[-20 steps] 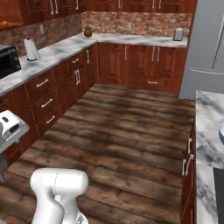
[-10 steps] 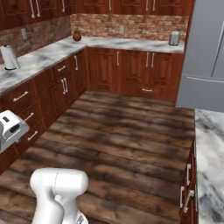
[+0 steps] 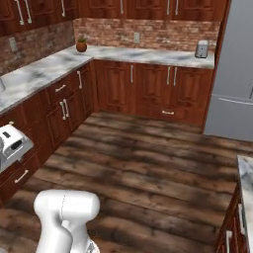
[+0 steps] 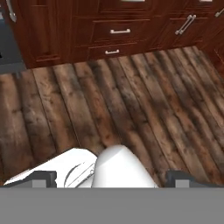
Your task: Pick the tangerines from the cabinet and place them in one bowl. Pick the lime from the sink and place it in the other bowl.
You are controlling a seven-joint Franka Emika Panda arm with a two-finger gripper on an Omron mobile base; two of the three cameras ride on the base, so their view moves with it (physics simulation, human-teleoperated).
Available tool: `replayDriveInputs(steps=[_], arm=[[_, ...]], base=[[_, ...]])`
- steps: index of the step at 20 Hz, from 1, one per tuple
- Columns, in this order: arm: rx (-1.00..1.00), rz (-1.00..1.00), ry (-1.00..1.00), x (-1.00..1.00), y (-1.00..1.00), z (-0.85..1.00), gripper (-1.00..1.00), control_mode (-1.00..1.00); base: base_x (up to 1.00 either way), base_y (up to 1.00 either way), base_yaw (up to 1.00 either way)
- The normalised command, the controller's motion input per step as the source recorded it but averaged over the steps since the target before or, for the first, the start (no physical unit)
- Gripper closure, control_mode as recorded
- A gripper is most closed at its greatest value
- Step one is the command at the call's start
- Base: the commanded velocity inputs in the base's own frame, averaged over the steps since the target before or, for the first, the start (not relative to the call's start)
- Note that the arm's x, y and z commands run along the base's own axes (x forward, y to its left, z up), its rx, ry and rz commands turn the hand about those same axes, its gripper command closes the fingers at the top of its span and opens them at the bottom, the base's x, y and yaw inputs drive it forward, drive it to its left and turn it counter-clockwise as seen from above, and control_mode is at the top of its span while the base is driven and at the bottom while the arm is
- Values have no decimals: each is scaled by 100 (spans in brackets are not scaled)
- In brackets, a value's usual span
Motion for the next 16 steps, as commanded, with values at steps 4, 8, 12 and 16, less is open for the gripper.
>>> replayDriveInputs(steps=[4, 8, 12, 16], arm=[[0, 0, 0, 0, 0, 0, -100, 100], [0, 0, 0, 0, 0, 0, -100, 100], [0, 0, 0, 0, 0, 0, -100, 100], [0, 0, 0, 0, 0, 0, -100, 100]], base=[[100, 31, 0], [100, 28, 0], [71, 11, 22], [0, 0, 50]])
